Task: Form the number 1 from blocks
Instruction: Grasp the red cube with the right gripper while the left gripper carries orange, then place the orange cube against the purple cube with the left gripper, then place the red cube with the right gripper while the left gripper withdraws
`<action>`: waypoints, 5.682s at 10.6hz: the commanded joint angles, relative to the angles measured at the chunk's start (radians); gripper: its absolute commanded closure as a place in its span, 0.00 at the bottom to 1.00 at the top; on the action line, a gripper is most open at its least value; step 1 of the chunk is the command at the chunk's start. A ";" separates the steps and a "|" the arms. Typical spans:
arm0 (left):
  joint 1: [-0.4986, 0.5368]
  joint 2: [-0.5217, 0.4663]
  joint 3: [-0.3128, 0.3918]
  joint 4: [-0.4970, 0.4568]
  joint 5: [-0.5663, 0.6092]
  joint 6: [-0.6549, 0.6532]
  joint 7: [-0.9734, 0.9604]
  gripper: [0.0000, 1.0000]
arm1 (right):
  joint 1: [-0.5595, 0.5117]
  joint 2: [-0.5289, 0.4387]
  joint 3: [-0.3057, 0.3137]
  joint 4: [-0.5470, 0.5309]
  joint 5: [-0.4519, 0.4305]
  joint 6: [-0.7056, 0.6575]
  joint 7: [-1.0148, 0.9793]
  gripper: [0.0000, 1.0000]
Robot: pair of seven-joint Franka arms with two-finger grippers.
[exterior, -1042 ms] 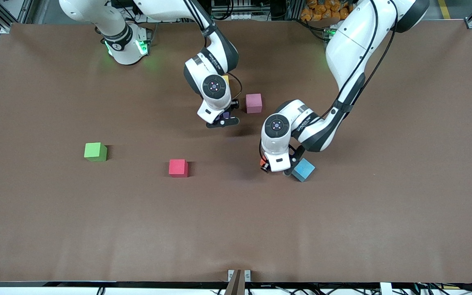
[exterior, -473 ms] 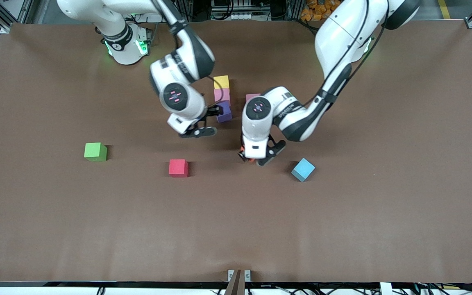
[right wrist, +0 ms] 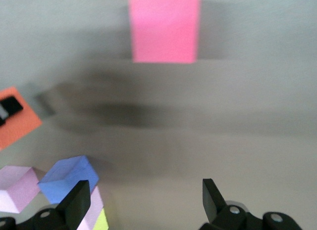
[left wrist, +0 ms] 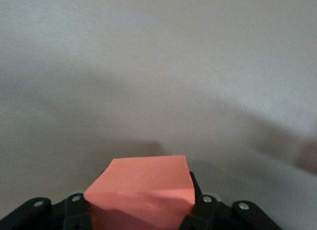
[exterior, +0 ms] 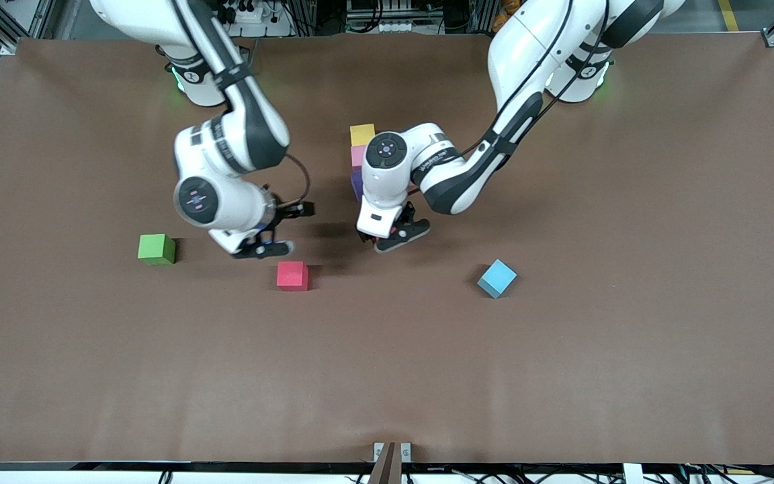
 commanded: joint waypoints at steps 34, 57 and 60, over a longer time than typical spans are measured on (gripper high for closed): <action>0.322 -0.302 0.006 -0.001 -0.042 -0.330 0.286 0.00 | -0.033 0.407 -0.024 0.368 0.072 0.113 -0.081 0.57; 0.450 -0.780 0.379 -0.029 -0.360 -0.744 1.369 0.00 | 0.429 0.426 -0.154 0.381 0.160 0.015 0.277 0.50; 0.450 -0.806 0.376 -0.030 -0.354 -0.752 1.365 0.00 | 0.430 0.426 -0.154 0.379 0.160 0.012 0.280 0.00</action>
